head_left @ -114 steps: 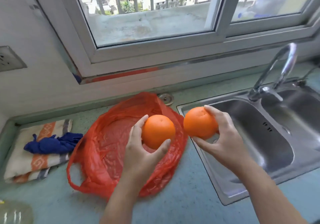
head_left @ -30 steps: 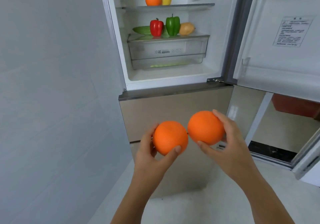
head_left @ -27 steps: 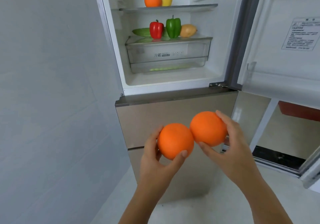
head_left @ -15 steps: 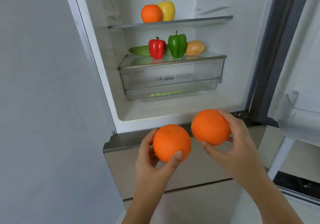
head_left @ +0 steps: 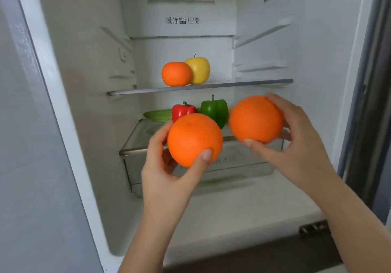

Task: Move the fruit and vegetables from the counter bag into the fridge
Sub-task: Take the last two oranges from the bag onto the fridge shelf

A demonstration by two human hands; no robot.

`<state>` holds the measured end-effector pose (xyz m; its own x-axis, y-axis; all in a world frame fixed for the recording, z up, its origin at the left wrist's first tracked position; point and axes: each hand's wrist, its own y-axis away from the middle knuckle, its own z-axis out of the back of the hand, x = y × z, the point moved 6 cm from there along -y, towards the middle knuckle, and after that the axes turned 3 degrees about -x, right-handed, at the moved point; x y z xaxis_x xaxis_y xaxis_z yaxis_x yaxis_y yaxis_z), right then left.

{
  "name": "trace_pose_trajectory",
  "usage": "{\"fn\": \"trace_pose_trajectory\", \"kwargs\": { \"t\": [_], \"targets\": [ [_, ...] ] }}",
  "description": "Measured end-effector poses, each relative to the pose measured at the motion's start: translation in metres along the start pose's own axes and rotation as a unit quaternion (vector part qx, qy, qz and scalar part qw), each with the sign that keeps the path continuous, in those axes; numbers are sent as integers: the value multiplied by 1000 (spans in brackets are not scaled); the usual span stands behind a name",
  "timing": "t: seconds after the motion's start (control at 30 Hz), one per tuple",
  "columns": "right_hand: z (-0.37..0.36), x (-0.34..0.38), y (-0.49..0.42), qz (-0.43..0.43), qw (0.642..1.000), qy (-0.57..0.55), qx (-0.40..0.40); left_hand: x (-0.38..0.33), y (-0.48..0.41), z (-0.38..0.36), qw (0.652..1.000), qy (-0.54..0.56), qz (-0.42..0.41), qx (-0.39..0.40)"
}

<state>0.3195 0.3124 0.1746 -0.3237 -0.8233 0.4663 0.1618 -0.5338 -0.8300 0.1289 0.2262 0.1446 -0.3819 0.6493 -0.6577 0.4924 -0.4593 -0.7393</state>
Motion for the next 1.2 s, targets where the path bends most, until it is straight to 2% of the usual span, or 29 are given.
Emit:
{"fn": "trace_pose_trajectory", "kwargs": {
  "t": [0.13,0.3,0.47,0.6,0.7,0.83,1.03,1.2],
  "targets": [
    [-2,3,-54,27,998,-35,-45,-22,-45,-7,993,-67,-96,-33],
    [-31,-17,-120,54,998,24,-24,-29,-109,-15,980,-136,-134,-57],
    [-44,-47,-173,37,999,9,-20,-14,-162,-17,972,-207,-101,-49],
    [-51,-65,-212,15,999,19,40,-2,-195,-11,965,-252,-66,-36],
    [-60,-80,-230,-3,996,-4,89,14,-215,-3,973,-227,-12,-32],
    [-73,-101,-238,-38,992,-37,116,31,-233,7,972,-230,26,-27],
    [-83,-115,-242,-58,984,-49,160,57,-249,9,975,-156,152,44],
    [-84,-118,-240,-68,981,-49,177,61,-250,7,970,-175,153,72]
  ]
}}
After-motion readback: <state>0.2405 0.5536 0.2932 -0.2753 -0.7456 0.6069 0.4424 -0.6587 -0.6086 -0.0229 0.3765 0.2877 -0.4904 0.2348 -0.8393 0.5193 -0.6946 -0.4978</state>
